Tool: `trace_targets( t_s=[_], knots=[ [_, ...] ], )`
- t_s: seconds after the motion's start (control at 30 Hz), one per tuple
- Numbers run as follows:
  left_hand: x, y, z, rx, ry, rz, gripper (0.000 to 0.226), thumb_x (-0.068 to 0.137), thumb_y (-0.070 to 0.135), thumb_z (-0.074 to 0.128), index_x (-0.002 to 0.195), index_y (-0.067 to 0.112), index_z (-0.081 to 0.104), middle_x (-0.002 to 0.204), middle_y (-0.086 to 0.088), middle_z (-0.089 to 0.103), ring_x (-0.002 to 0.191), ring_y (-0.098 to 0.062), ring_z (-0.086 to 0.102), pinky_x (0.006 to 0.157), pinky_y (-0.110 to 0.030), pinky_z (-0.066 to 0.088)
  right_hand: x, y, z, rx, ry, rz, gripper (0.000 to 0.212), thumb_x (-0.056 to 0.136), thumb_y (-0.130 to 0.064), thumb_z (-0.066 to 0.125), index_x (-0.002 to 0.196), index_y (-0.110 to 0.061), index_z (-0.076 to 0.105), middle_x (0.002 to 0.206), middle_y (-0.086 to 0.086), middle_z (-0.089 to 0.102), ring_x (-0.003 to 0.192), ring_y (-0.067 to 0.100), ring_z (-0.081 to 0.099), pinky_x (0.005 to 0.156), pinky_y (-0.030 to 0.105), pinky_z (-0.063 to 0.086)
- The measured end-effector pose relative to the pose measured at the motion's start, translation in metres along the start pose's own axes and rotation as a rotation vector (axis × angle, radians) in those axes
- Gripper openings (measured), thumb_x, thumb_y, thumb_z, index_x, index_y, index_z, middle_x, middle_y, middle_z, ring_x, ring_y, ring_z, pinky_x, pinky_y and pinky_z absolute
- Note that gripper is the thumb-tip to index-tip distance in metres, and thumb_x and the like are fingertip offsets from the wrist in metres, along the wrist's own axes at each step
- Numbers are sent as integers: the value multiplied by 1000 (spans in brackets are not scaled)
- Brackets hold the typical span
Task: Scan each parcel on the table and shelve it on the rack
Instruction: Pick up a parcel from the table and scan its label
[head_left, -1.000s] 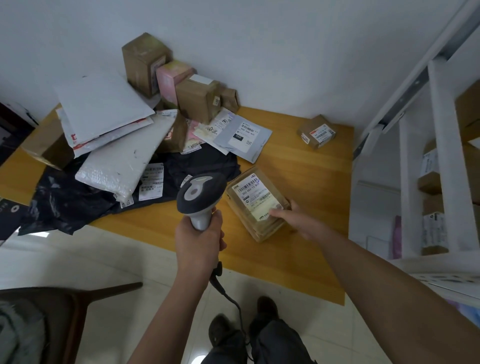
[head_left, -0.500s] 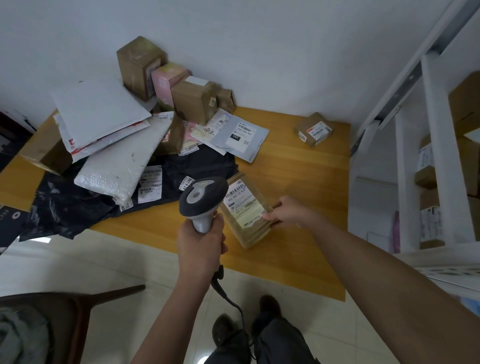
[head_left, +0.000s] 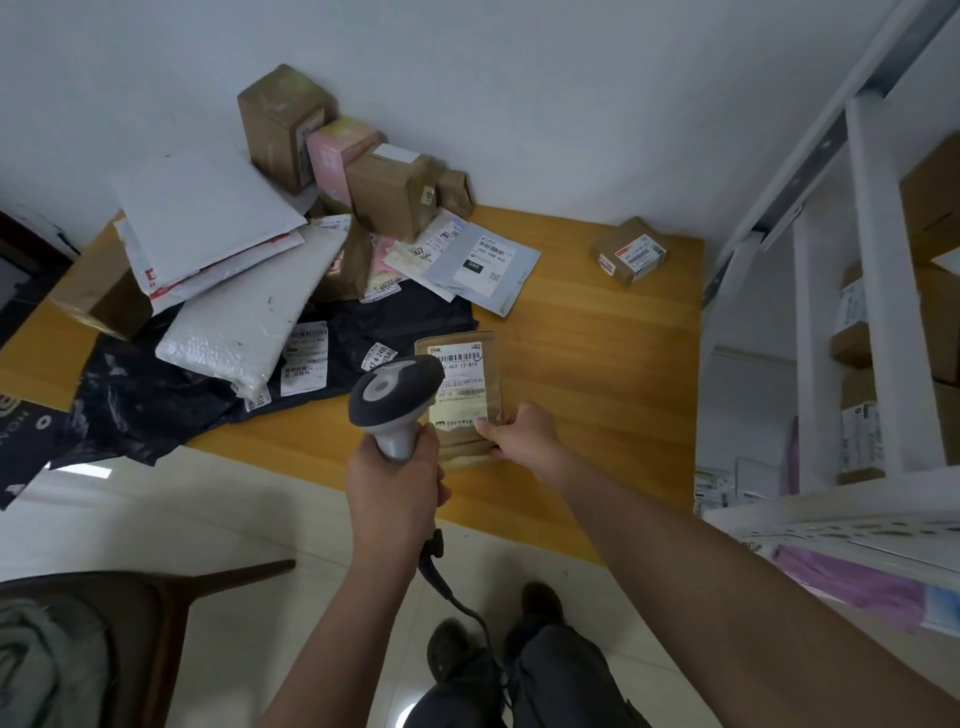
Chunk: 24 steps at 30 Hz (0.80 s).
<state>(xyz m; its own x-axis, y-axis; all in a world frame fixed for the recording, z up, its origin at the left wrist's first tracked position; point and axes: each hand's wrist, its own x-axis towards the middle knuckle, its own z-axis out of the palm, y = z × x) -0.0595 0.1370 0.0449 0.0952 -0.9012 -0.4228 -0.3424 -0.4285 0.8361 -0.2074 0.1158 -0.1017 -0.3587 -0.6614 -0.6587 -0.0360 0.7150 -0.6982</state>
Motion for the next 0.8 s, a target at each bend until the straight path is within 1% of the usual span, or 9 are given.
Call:
trace_targets(
  t_s=[0.13, 0.23, 0.3, 0.4, 0.5, 0.57, 0.67, 0.73, 0.8],
  knots=[
    [-7, 1, -6, 46, 10, 24, 29, 92, 21, 64, 83, -6, 59, 57, -8, 58, 37, -11, 54, 39, -21, 44, -2, -3, 4, 5, -11, 17, 32, 88, -28, 72, 103, -12, 50, 101, -1, 55, 77, 19, 71, 79, 36, 60],
    [-13, 2, -7, 81, 1, 49, 31, 93, 20, 63, 75, -4, 58, 55, -9, 56, 36, -10, 53, 46, -27, 45, -1, -4, 3, -8, -24, 28, 32, 87, -27, 72, 103, -12, 49, 111, 3, 57, 78, 21, 72, 79, 35, 60],
    [-16, 3, -7, 139, -9, 83, 34, 94, 19, 61, 74, -9, 56, 55, -13, 56, 36, -9, 55, 50, -29, 46, -1, -5, 3, -21, -21, 24, 32, 87, -27, 72, 104, -12, 49, 118, 6, 59, 76, 19, 72, 78, 33, 60],
    [-20, 5, -7, 196, -16, 109, 35, 93, 18, 60, 77, -13, 57, 60, -23, 61, 36, -7, 56, 53, -30, 47, 1, -5, 3, -29, -21, 21, 33, 88, -28, 72, 106, -12, 49, 122, 8, 59, 75, 17, 71, 78, 33, 60],
    [-23, 5, -8, 239, -30, 104, 34, 93, 17, 60, 78, -13, 58, 63, -25, 64, 36, -6, 56, 51, -26, 44, 1, -5, 2, -36, -30, 28, 33, 87, -28, 72, 105, -14, 49, 121, 7, 59, 75, 18, 71, 80, 34, 60],
    [-24, 5, -8, 251, -32, 104, 34, 92, 16, 60, 76, -14, 57, 60, -24, 61, 35, -7, 56, 49, -25, 43, 2, -5, 3, -37, -32, 35, 34, 87, -29, 73, 105, -13, 49, 120, 7, 60, 76, 19, 72, 81, 35, 60],
    [-25, 7, -9, 267, -28, 108, 34, 92, 16, 61, 77, -14, 56, 60, -25, 60, 35, -7, 55, 40, -20, 43, 3, -6, 3, -29, -36, 41, 35, 86, -28, 74, 106, -13, 50, 119, 8, 60, 78, 21, 72, 80, 35, 60],
    [-26, 7, -10, 266, -30, 105, 33, 92, 16, 61, 78, -14, 56, 57, -19, 57, 35, -7, 54, 37, -16, 41, 1, -6, 3, -45, -45, 38, 35, 87, -29, 72, 109, -13, 50, 118, 7, 59, 80, 20, 72, 80, 34, 60],
    [-26, 8, -9, 264, -35, 93, 33, 92, 16, 61, 78, -13, 56, 55, -13, 55, 35, -7, 54, 42, -21, 44, 1, -6, 2, -61, -52, 32, 34, 88, -28, 71, 110, -12, 50, 115, 5, 59, 81, 20, 72, 81, 34, 60]
  ],
)
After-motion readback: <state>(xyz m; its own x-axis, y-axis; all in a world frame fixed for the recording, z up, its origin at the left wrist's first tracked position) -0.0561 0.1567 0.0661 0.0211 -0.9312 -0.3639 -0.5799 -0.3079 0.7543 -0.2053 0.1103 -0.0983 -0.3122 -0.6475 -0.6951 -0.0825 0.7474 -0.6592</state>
